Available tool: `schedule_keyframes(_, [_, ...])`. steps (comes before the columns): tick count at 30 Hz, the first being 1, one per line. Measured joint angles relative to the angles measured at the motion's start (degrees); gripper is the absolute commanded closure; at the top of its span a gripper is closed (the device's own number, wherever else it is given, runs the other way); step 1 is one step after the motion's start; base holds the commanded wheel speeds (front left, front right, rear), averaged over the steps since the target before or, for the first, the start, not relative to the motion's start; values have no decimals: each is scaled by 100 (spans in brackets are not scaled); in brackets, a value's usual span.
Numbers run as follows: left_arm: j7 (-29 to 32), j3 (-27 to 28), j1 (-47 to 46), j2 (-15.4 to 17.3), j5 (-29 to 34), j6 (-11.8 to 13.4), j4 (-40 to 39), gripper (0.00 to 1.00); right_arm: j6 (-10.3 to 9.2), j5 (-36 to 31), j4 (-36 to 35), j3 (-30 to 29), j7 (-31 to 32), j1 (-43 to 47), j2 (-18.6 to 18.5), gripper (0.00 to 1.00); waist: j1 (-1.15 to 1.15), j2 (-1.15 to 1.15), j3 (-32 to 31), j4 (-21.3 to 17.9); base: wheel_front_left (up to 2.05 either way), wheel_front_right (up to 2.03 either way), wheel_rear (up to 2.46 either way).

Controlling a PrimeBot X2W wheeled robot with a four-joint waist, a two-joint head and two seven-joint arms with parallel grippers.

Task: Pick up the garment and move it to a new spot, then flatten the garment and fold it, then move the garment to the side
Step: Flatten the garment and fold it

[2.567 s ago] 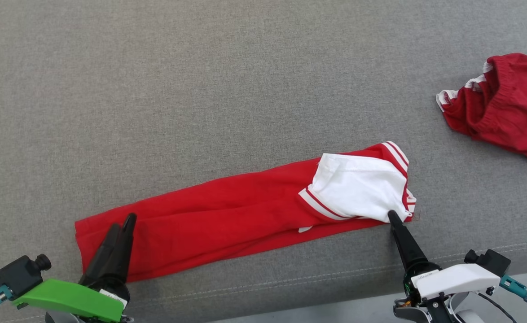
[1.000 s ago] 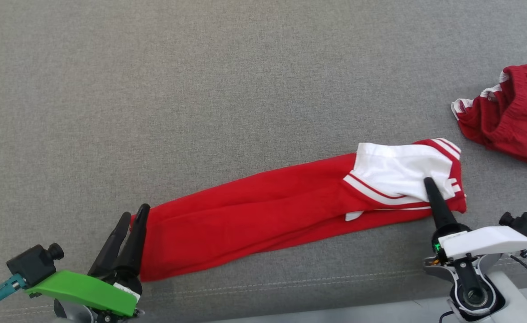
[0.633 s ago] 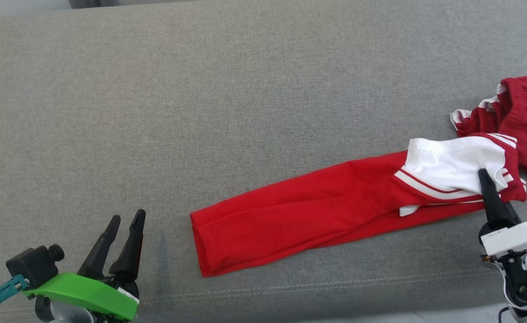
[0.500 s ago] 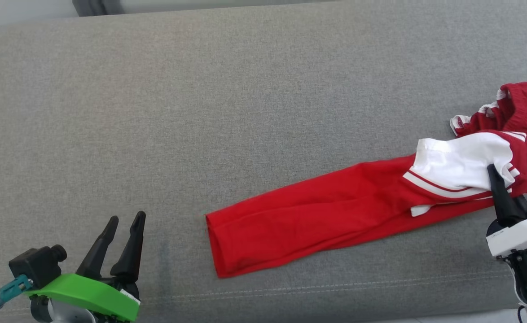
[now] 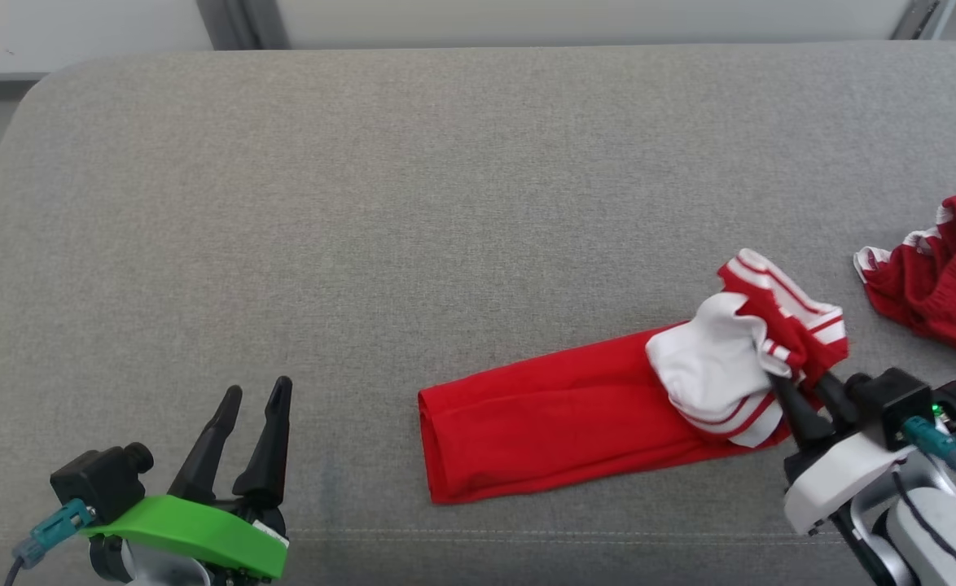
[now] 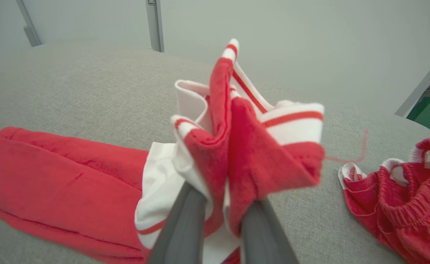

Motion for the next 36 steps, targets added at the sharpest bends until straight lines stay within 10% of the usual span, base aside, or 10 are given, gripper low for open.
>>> schedule_keyframes(13, [-1,86,8,-460,68,-26,-76,0,-240,-1252,233,1089,339,-420,360,100,0,0,-30,583,0,0,0])
schedule_keyframes(36, [-1,492,208,-693,170,-205,49,0,-16,-2190,881,2312,700,-928,998,100,0,0,-100,1142,0,0,0])
